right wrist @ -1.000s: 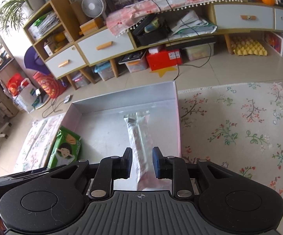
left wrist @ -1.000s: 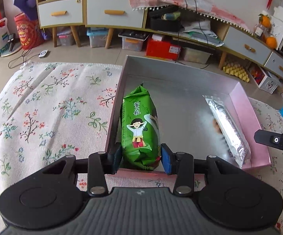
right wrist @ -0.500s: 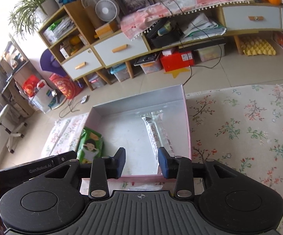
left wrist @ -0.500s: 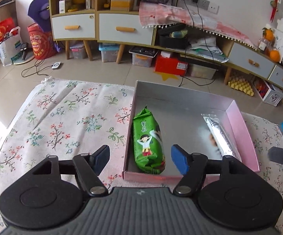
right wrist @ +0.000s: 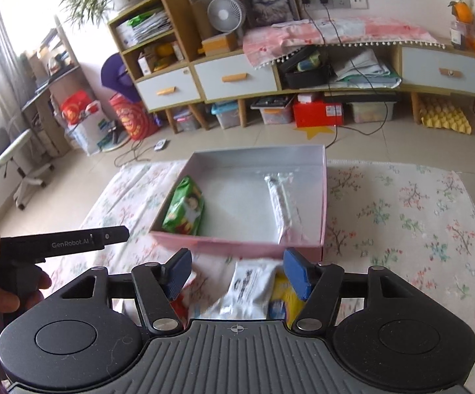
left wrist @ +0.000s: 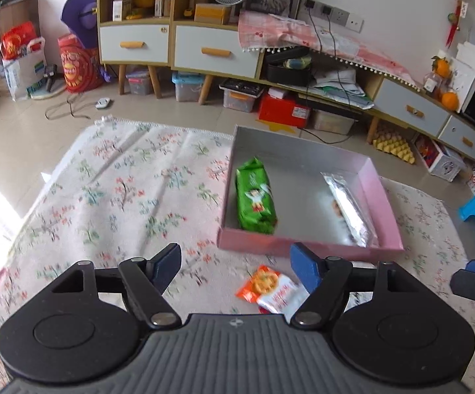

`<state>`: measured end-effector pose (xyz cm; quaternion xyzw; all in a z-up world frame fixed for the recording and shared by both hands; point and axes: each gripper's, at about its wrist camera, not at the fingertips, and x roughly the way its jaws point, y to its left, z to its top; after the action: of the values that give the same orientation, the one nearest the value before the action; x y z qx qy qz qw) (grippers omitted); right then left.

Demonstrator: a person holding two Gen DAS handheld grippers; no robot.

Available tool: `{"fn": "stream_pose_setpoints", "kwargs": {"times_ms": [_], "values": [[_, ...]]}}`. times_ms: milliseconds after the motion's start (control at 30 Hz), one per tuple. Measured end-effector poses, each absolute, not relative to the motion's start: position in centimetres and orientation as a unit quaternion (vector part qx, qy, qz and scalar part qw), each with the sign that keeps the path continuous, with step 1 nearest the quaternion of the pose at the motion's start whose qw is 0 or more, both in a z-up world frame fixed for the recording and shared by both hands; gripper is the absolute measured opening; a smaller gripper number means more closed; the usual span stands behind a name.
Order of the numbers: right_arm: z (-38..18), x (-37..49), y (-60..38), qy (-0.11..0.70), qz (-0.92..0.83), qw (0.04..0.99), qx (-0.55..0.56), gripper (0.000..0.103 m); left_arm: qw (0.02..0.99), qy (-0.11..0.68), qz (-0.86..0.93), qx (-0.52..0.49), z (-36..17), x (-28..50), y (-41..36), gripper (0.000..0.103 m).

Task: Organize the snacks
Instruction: 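Open both tools to release the snacks and withdraw to the pile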

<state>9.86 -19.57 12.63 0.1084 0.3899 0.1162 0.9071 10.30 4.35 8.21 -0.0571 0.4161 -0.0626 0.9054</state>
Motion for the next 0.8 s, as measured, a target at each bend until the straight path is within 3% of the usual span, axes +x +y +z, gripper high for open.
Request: {"fn": "stream_pose_setpoints", "kwargs": {"times_ms": [100,667,800], "values": [[13.2,8.4,-19.2,0.392,0.109,0.908,0.1,0.071,0.896,0.428,-0.084,-0.08,7.9,8.9,4.3,0.074],[10.1,0.6,-17.0,0.404,0.134,0.904,0.046,0.071,0.894,0.44,-0.067,-0.059,5.0,2.7,5.3,0.078],[8.0,-0.1,-16.9,0.428,0.137,0.893,0.038,0.077,0.889,0.45,-0.077,-0.041,4.2,1.8,4.7,0.078]]}}
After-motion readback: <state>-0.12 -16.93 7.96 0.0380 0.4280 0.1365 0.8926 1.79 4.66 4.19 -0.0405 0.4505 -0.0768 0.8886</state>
